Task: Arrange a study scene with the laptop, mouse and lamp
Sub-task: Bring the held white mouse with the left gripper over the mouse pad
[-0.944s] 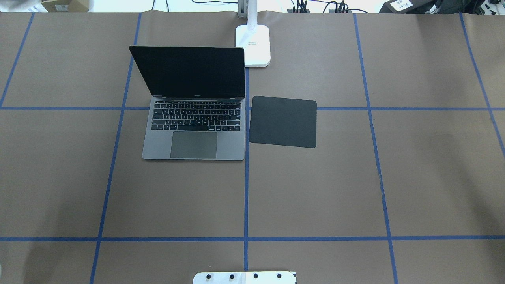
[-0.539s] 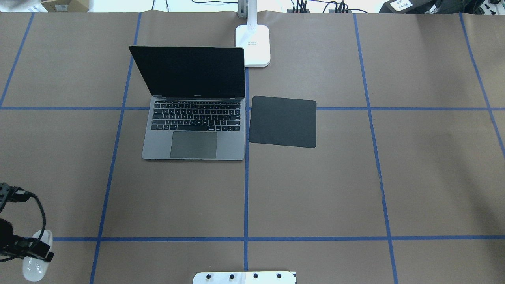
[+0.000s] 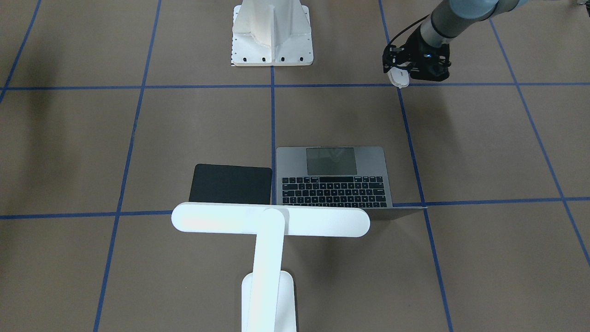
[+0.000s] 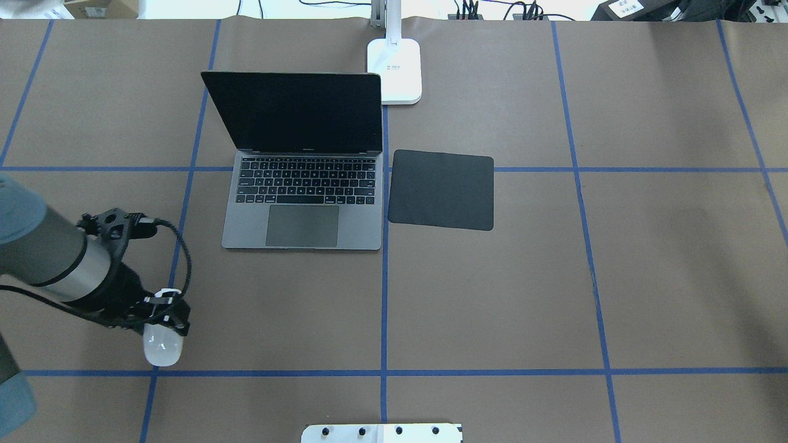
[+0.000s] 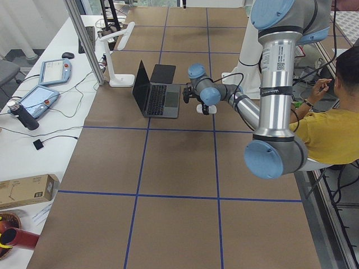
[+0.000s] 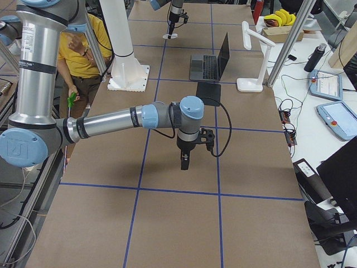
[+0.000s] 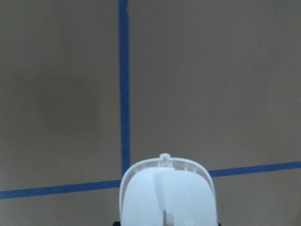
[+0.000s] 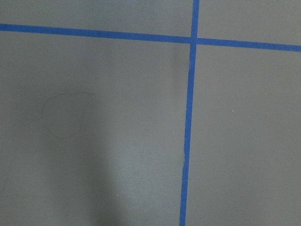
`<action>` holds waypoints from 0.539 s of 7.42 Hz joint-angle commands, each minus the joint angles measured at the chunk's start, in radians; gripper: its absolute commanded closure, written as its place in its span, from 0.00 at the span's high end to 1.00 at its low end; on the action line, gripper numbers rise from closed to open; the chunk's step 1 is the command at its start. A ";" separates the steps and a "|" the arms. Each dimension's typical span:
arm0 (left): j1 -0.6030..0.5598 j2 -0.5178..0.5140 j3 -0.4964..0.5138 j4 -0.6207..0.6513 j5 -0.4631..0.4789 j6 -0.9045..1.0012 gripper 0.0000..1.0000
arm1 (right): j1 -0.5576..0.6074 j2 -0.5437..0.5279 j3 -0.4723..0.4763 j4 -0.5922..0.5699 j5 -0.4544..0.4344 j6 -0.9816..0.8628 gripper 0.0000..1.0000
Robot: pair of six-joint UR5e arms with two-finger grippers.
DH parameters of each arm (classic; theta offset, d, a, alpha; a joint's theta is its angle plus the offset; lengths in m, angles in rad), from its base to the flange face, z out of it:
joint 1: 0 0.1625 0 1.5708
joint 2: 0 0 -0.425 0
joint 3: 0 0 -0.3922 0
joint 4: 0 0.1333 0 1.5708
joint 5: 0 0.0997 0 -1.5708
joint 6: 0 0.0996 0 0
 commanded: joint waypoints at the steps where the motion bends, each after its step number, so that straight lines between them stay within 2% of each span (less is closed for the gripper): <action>1: -0.008 -0.363 0.095 0.306 0.010 -0.001 0.60 | 0.011 -0.003 -0.012 0.000 0.002 -0.002 1.00; 2: -0.010 -0.468 0.170 0.330 0.035 -0.001 0.60 | 0.014 -0.002 -0.018 0.000 0.002 -0.002 1.00; 4: -0.012 -0.698 0.425 0.330 0.046 -0.007 0.61 | 0.024 -0.003 -0.027 -0.002 0.002 -0.004 1.00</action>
